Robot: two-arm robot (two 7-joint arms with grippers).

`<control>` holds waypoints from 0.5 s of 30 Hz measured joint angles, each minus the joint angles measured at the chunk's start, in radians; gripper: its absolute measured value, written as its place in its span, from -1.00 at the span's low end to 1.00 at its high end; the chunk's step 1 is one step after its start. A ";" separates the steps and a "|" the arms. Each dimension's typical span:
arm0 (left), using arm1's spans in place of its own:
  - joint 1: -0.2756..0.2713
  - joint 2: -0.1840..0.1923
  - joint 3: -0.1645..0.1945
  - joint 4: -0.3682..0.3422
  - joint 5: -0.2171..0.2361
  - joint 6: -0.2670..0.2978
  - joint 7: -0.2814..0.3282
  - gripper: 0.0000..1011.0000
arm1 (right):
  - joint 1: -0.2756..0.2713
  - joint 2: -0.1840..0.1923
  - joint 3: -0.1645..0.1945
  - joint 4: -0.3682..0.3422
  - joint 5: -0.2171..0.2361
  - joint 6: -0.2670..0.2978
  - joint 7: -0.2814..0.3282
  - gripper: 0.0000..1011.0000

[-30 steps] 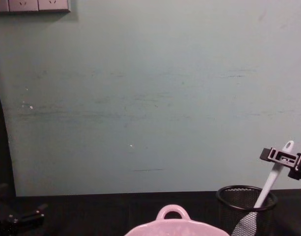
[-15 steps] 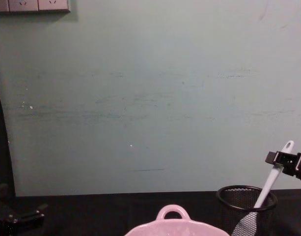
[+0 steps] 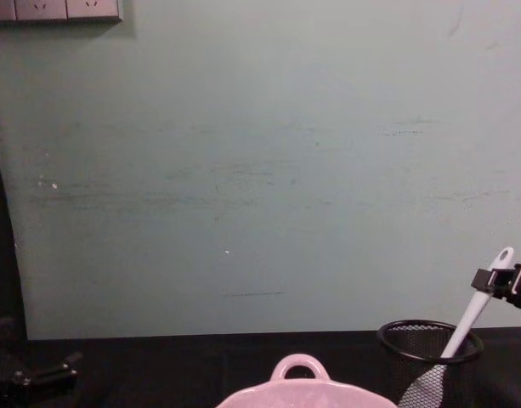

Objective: Use the one hand to pick up the spoon and stir the clear water in the bowl.

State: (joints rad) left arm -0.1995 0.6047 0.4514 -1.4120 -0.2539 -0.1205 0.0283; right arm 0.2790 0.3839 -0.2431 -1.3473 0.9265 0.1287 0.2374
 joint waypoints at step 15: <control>0.000 0.000 0.000 0.000 0.000 0.000 0.000 1.00 | -0.042 0.066 -0.010 -0.148 -0.097 -0.031 -0.009 -0.76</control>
State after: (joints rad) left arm -0.1995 0.6047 0.4514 -1.4120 -0.2539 -0.1205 0.0283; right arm 0.2369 0.4501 -0.2529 -1.4954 0.8297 0.0976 0.2284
